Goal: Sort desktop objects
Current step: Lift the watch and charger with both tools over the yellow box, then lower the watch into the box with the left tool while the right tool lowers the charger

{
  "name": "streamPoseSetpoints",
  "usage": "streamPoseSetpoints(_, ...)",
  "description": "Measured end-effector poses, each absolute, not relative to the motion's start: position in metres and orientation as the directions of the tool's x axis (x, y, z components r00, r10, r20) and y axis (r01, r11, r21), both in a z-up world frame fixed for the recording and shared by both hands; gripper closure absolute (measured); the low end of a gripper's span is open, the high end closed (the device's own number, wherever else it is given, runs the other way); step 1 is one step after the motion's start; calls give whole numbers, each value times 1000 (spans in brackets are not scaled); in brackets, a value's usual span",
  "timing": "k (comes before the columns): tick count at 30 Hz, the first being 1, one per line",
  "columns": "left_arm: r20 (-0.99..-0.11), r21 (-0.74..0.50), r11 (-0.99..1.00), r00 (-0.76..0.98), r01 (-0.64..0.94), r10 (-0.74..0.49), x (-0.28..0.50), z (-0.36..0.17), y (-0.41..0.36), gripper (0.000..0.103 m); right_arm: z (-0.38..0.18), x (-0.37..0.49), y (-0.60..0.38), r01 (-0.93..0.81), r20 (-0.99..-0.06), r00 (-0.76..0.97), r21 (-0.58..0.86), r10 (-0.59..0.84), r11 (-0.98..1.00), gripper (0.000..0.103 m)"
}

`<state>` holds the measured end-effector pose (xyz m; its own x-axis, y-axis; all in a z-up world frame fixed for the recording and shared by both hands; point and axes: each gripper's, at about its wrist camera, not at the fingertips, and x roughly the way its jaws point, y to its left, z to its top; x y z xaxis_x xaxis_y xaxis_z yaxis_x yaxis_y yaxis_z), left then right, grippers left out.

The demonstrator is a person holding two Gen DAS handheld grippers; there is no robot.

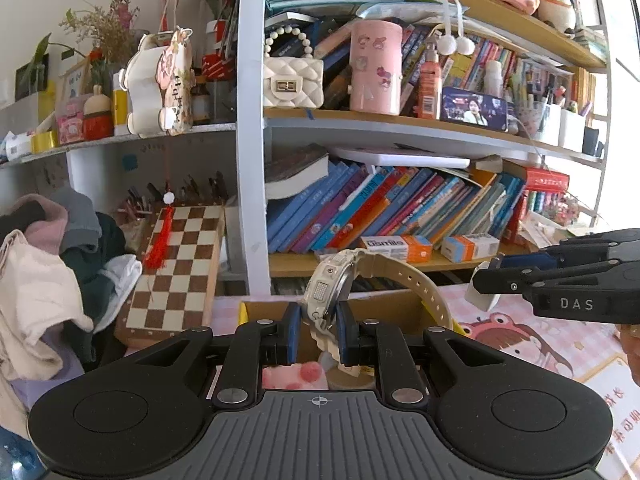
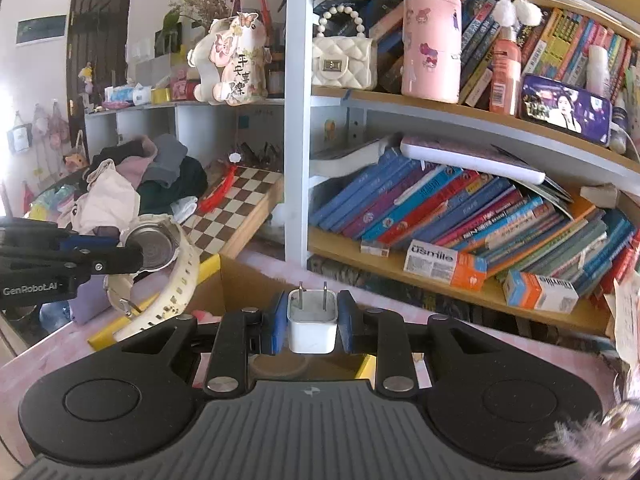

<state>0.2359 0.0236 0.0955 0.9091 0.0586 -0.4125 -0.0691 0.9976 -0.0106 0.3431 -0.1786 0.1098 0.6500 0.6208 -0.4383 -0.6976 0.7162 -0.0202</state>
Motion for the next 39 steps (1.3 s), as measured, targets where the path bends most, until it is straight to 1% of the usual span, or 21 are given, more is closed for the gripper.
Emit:
streamPoseSetpoints(4, -426, -3, 997, 902, -80, 71, 247, 91, 24, 86, 102, 354, -174, -710, -459, 627, -6, 629, 704, 78)
streamPoseSetpoints(10, -483, 4, 996, 872, -89, 80, 264, 74, 25, 86, 79, 369, -162, -734, -532, 561, 33, 634, 678, 78)
streamPoseSetpoints(14, -518, 9, 997, 852, -80, 73, 272, 62, 22, 86, 60, 370, -151, -766, -589, 509, 23, 628, 643, 78)
streamPoseSetpoints(23, -577, 24, 998, 814, -63, 65, 291, 42, 17, 86, 25, 377, -142, -820, -685, 422, -9, 594, 573, 78)
streamPoseSetpoints(30, -608, 62, 998, 791, -28, 60, 318, 32, 6, 86, 13, 379, -122, -871, -749, 389, -109, 537, 478, 78)
streamPoseSetpoints(34, -630, 84, 996, 774, -12, 62, 335, 26, 0, 86, 9, 379, -115, -887, -761, 396, -170, 514, 430, 78)
streamPoseSetpoints(39, -648, 102, 995, 759, 8, 60, 347, 20, -5, 86, 11, 379, -115, -906, -765, 365, -159, 531, 393, 78)
